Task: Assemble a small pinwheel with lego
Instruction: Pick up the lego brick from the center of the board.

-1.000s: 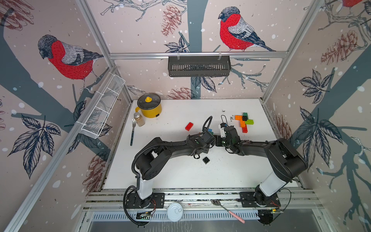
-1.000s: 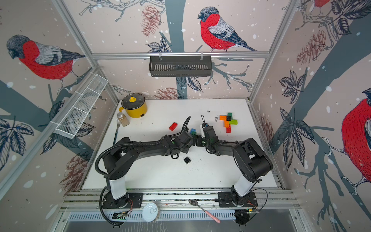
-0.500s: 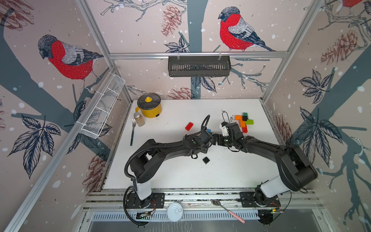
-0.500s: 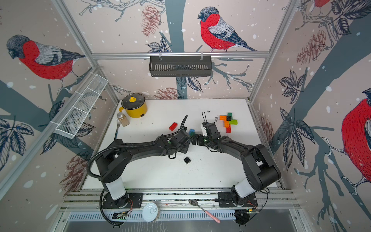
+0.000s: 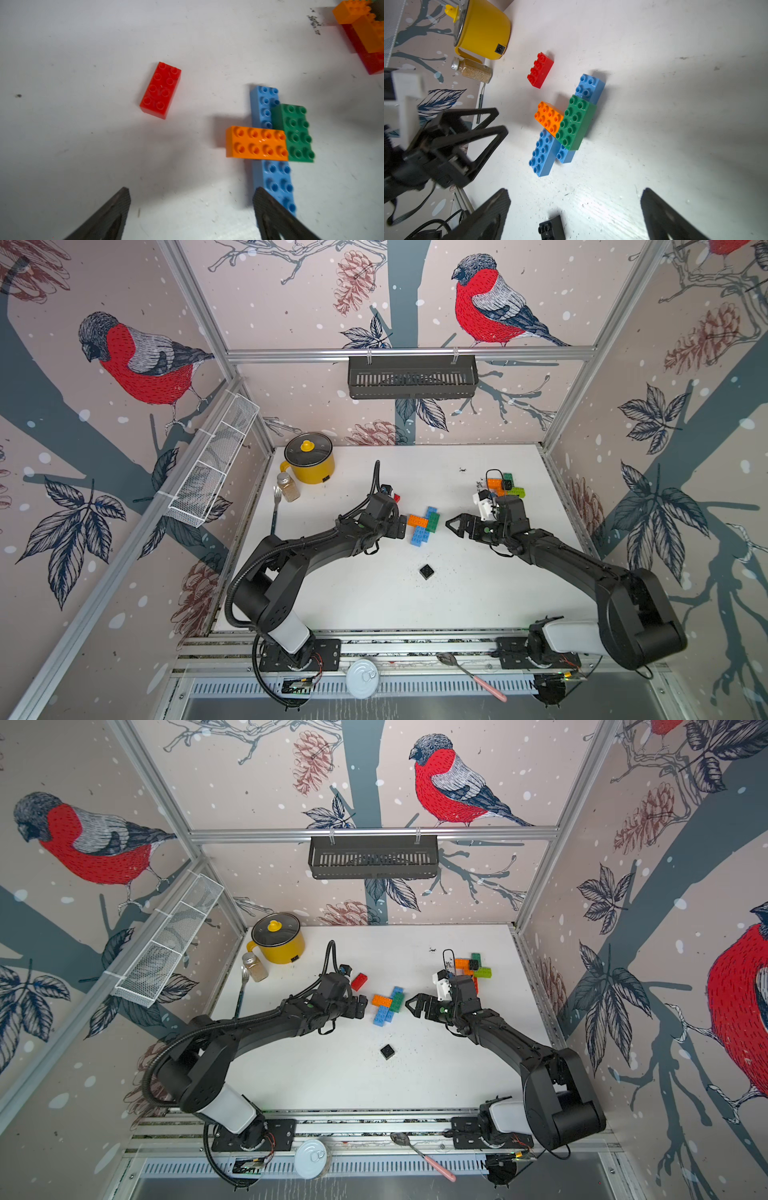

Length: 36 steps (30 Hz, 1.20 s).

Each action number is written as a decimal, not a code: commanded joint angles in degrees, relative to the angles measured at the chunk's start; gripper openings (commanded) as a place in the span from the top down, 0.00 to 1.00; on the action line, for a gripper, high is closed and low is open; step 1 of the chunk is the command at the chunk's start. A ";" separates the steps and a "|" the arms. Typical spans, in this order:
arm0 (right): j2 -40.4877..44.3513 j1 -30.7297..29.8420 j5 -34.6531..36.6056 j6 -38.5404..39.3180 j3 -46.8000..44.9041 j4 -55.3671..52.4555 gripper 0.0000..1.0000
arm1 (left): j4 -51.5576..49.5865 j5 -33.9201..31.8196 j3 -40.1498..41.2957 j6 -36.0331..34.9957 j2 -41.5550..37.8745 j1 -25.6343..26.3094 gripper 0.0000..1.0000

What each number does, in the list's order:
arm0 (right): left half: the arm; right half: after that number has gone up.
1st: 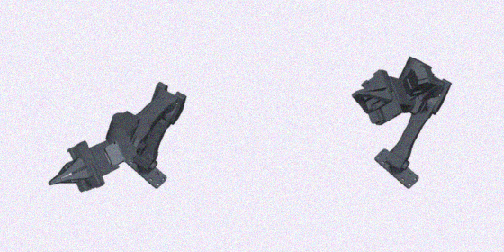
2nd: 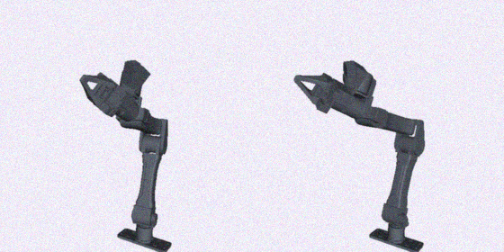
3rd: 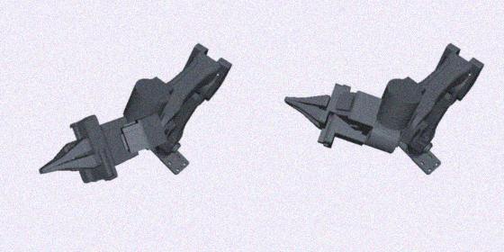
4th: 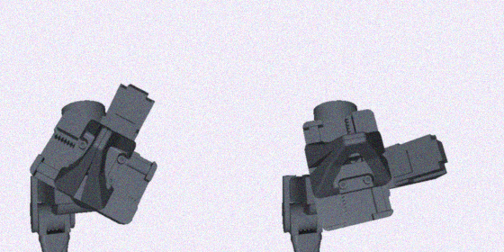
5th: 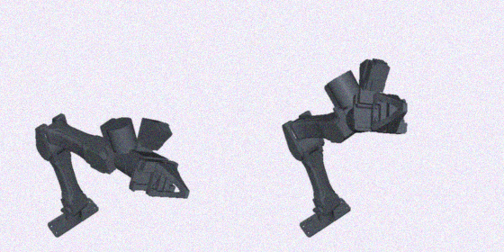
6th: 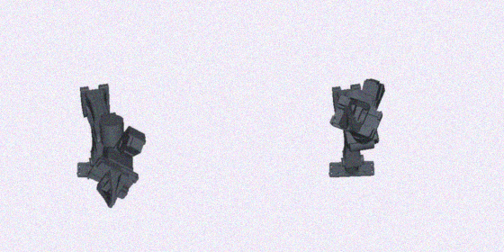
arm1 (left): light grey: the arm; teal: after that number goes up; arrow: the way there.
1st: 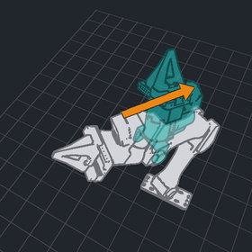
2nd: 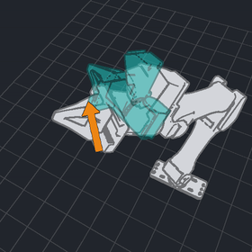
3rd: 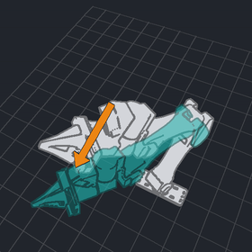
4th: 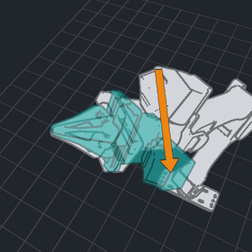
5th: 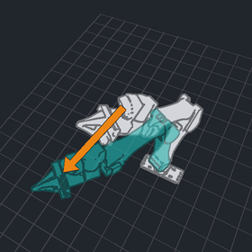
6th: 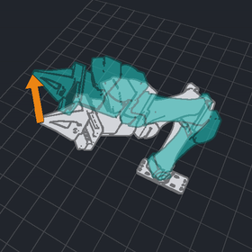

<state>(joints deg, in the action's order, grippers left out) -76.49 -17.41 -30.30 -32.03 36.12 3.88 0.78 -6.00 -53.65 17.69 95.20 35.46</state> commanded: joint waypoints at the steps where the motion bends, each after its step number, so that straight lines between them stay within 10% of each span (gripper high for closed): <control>1: 0.82 0.14 -2.61 -1.16 -0.88 1.91 0.01 | 1.87 1.11 -3.20 -6.58 4.66 -2.03 0.10; 36: 3.88 0.44 -4.52 -1.29 -5.27 2.18 0.01 | -2.07 12.93 -15.92 -18.13 20.16 -9.59 0.40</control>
<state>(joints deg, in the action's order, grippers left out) -73.23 -17.19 -34.59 -34.24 30.94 6.00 -0.19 6.26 -68.58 0.03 114.78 25.96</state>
